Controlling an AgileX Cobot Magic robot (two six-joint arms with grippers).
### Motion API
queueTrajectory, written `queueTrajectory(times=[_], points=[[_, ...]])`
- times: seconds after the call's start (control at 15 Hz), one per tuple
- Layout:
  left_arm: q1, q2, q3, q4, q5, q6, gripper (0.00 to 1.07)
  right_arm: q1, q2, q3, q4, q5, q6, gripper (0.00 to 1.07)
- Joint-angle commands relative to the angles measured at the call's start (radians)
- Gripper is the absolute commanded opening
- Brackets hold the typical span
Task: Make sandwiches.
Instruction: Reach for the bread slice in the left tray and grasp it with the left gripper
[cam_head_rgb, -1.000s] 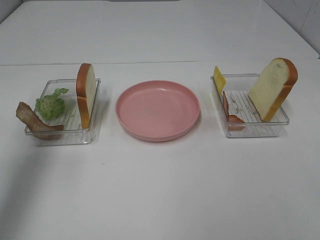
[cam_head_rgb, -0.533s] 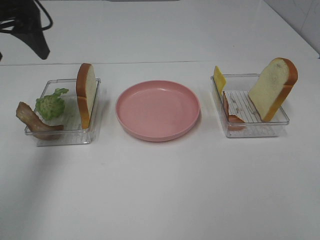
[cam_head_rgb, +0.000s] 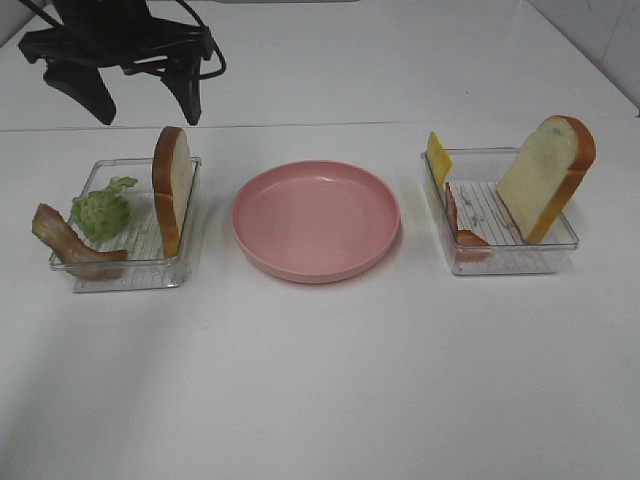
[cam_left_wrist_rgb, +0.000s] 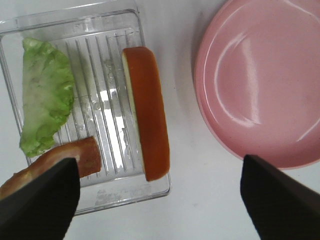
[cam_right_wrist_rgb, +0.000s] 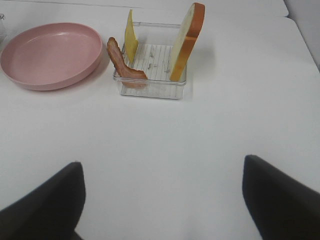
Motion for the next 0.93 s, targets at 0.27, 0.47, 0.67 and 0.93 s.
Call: queueTrajectory(times=[0.27, 0.47, 0.67, 0.93], points=[[-0.007, 0.132, -0.03, 0.002, -0.006, -0.014, 0.79, -0.007, -0.012, 0.002, 0.002, -0.011, -0.001, 0.8], [-0.007, 0.169, -0.031, 0.004, -0.021, -0.014, 0.73, -0.007, -0.012, 0.002, 0.002, -0.011, -0.001, 0.8], [-0.007, 0.179, -0.035, 0.006, -0.044, -0.02, 0.62, -0.007, -0.012, 0.002, 0.002, -0.011, -0.001, 0.8], [-0.005, 0.179, -0.035, 0.016, -0.07, -0.033, 0.27, -0.007, -0.012, 0.002, 0.002, -0.011, -0.001, 0.8]])
